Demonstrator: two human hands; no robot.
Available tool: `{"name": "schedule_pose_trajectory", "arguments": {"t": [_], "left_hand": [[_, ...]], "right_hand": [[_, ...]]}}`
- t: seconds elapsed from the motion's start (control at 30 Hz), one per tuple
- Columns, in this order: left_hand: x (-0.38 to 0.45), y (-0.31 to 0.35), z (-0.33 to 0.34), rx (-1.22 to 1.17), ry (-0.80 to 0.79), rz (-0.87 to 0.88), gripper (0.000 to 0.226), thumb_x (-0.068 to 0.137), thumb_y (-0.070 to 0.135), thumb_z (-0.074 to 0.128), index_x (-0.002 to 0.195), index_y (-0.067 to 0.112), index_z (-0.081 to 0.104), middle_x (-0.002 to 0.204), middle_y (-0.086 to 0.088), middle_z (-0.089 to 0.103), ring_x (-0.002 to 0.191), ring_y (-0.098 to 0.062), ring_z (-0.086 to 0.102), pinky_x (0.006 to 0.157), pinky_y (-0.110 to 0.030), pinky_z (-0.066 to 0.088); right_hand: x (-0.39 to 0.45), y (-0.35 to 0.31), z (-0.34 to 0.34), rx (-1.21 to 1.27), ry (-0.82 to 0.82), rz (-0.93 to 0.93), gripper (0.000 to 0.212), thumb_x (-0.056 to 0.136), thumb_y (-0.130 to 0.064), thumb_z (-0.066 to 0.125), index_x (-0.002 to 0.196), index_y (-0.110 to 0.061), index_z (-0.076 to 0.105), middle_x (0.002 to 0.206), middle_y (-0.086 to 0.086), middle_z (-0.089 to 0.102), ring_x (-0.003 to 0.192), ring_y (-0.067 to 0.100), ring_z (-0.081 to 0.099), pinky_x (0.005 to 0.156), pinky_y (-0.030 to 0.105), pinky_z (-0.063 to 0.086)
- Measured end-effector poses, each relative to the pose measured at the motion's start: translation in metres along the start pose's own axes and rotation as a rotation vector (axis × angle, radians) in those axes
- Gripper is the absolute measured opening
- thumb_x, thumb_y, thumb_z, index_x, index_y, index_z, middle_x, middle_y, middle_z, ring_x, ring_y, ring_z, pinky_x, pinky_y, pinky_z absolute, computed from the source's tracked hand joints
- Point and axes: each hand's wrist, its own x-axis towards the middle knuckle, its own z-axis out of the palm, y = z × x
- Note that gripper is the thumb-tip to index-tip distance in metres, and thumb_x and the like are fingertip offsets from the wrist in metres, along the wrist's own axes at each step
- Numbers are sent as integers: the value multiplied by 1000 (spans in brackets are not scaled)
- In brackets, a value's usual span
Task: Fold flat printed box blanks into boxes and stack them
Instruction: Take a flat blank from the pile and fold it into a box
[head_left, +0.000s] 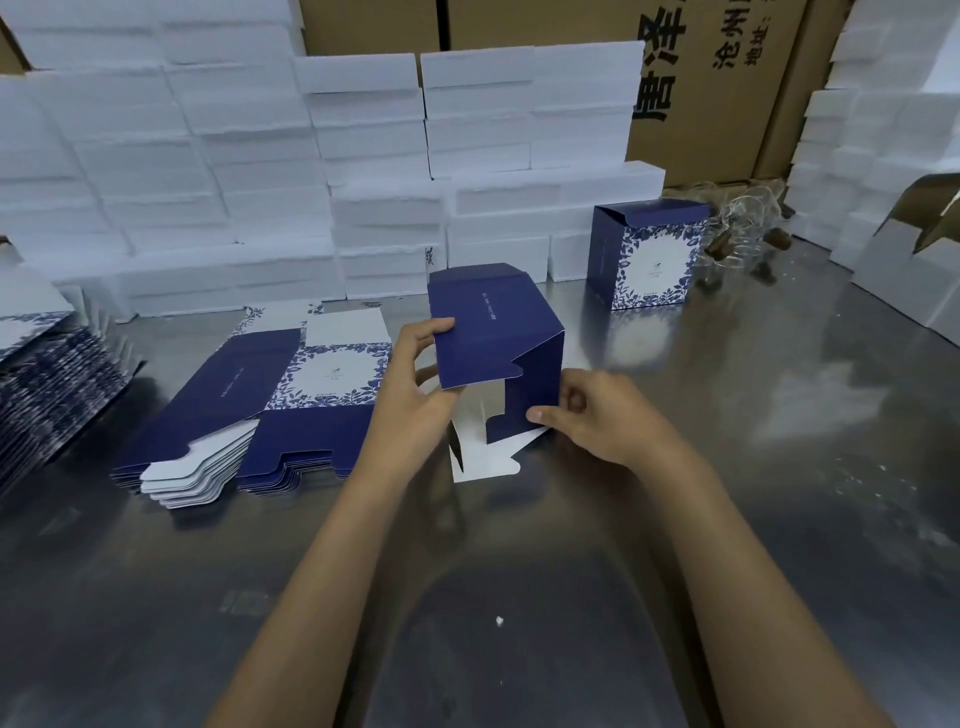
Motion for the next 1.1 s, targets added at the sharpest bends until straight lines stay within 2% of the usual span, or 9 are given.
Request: {"name": "schedule_pose_trajectory", "arguments": {"t": [0.2,0.33,0.4,0.5,0.57,0.73,0.9,1.0,1.1], "left_hand": [[1,-3,0,24,0,10,48,90,11,71,125,38,51,136,11,56,116,-7,60,94,-25,51],[2,-1,-2,26,-13,3,48,91,10,69,124,40,52,136,14,56,116,-5,60,93,-24,50],[2,0,-3,17,-15,2,47,92,9,67,125,38,53,136,11,57,116,-10,60,91,-24,50],[1,0,-3,3,-4,5,44,92,9,66,126,35,53,135,8,58,115,-14,61,88,-23,48],[1,0,-2,0,-7,3,44,92,12,66,127,35,52,135,10,58,115,-11,61,86,-20,47],[2,-1,-5,-17,-16,-2,46,93,10,66,127,37,53,136,11,58,118,-11,60,92,-27,51],[2,-2,-5,20,-38,-10,53,88,14,73,128,40,51,138,11,55,123,-11,57,97,-29,49],[2,-1,-6,25,-56,-15,58,85,18,76,129,43,49,139,11,54,124,-11,55,97,-28,49],[1,0,-7,42,-86,-21,64,83,16,79,129,45,47,141,13,52,127,-11,53,100,-32,49]], "right_hand": [[1,1,2,-31,-23,-18,32,96,-24,68,75,0,62,72,15,65,66,22,50,56,25,35],[2,3,-1,-16,-59,-13,36,94,-34,70,71,-8,62,69,3,70,59,12,51,55,23,38],[2,2,-4,21,27,-50,42,92,-40,72,64,-13,55,56,-7,57,51,7,43,49,17,32],[1,-3,-2,62,128,-124,53,93,-33,72,57,-14,38,48,-8,31,51,12,31,46,21,27],[-1,-4,0,55,132,-146,56,94,-28,71,55,-17,32,47,-7,27,50,13,28,46,22,27],[-5,-12,-7,149,210,-186,43,94,-39,69,65,-16,49,54,-4,42,53,8,36,51,21,32],[-8,-22,-7,216,281,-234,43,99,-25,65,67,-10,39,58,-3,31,57,12,27,55,30,24],[-10,-23,-14,237,255,-168,36,95,-23,68,67,-11,48,59,-5,41,57,9,34,57,23,29],[-9,-30,-19,439,401,-134,23,88,-13,71,74,-14,53,82,-7,53,79,8,48,75,24,36]]}}
